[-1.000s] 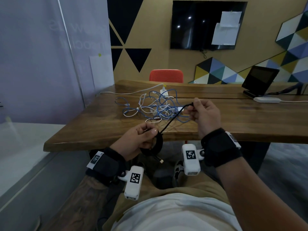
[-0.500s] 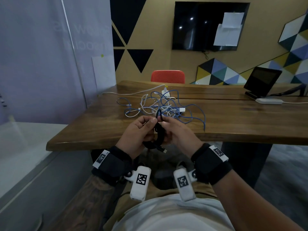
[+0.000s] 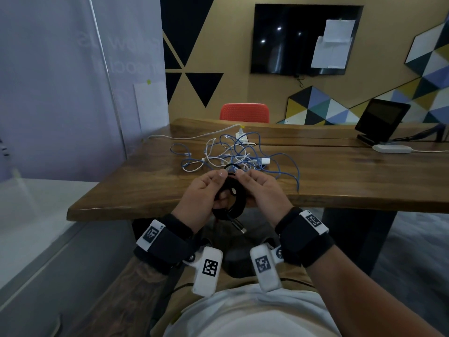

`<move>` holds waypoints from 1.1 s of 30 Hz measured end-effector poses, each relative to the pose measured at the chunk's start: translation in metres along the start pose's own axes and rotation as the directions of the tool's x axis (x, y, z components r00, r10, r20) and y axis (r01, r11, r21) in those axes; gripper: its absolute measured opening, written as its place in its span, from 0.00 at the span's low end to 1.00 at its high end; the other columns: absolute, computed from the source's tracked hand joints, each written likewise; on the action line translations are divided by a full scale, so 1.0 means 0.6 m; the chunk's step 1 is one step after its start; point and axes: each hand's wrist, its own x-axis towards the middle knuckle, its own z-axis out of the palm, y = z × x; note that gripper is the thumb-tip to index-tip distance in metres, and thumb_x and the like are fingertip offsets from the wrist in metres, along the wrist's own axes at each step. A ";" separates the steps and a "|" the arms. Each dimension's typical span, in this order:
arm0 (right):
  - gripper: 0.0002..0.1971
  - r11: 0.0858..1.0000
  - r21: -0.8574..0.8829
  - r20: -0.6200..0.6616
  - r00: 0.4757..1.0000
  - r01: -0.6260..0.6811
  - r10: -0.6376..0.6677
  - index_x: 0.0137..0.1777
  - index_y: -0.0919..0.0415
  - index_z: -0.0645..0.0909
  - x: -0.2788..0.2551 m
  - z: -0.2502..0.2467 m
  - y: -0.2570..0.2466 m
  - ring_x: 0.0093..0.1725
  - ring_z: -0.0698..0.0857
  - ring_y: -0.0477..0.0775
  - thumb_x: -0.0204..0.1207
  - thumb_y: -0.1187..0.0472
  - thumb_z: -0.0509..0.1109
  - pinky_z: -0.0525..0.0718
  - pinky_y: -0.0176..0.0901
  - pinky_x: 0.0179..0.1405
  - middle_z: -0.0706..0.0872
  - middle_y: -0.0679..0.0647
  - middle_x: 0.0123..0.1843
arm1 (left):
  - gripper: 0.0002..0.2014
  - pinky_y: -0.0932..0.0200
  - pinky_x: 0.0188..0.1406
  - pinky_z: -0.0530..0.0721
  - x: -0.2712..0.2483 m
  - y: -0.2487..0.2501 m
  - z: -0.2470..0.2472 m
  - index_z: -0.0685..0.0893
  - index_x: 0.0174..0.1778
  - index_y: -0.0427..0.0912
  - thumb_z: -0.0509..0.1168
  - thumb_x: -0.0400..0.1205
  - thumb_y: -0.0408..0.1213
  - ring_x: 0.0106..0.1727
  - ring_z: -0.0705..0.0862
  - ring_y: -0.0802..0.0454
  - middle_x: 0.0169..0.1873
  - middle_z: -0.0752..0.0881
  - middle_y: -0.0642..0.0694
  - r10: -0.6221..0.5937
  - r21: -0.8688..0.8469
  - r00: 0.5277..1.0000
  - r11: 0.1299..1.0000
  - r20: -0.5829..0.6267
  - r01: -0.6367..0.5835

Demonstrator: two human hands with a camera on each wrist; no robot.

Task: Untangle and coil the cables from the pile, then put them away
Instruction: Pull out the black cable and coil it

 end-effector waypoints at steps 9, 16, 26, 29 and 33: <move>0.15 0.880 -0.430 -0.236 0.915 0.203 -0.327 0.37 0.50 0.81 0.016 -0.062 -0.013 0.35 0.78 0.47 0.87 0.52 0.63 0.79 0.49 0.42 0.81 0.51 0.33 | 0.08 0.72 0.16 0.66 0.000 0.014 -0.008 0.78 0.50 0.36 0.55 0.89 0.32 0.24 0.68 0.61 0.37 0.81 0.45 0.028 -0.056 0.997 0.998 -0.067 -0.031; 0.13 0.807 -0.539 -0.312 0.832 0.243 -0.459 0.39 0.52 0.81 0.036 -0.086 -0.023 0.39 0.80 0.42 0.86 0.55 0.65 0.76 0.30 0.40 0.85 0.48 0.38 | 0.08 0.72 0.15 0.61 0.001 0.013 -0.010 0.76 0.45 0.36 0.56 0.87 0.34 0.22 0.67 0.62 0.30 0.74 0.48 -0.124 -0.059 0.991 0.990 0.053 0.127; 0.07 0.924 -0.326 0.061 0.980 0.198 -0.188 0.49 0.49 0.86 0.016 -0.035 0.030 0.44 0.80 0.43 0.84 0.62 0.69 0.79 0.39 0.49 0.85 0.49 0.45 | 0.11 0.70 0.17 0.55 -0.003 0.045 -0.015 0.77 0.43 0.39 0.53 0.89 0.34 0.17 0.63 0.64 0.24 0.79 0.52 0.005 -0.189 0.999 0.982 -0.040 -0.013; 0.10 0.990 -0.066 0.069 0.990 0.126 -0.122 0.55 0.59 0.87 0.009 -0.016 0.027 0.39 0.84 0.40 0.82 0.71 0.68 0.81 0.30 0.41 0.89 0.52 0.43 | 0.12 0.73 0.14 0.60 -0.004 0.044 -0.016 0.78 0.43 0.38 0.54 0.89 0.35 0.19 0.64 0.64 0.28 0.81 0.51 0.017 -0.176 0.998 0.984 -0.055 -0.026; 0.09 0.969 0.247 0.035 0.999 -0.001 -0.008 0.57 0.67 0.86 0.010 -0.011 0.024 0.39 0.90 0.46 0.80 0.72 0.68 0.87 0.38 0.39 0.92 0.53 0.41 | 0.11 0.73 0.14 0.60 -0.002 0.040 -0.015 0.78 0.44 0.38 0.54 0.89 0.35 0.20 0.65 0.64 0.29 0.80 0.51 0.016 -0.131 0.999 0.991 -0.048 -0.022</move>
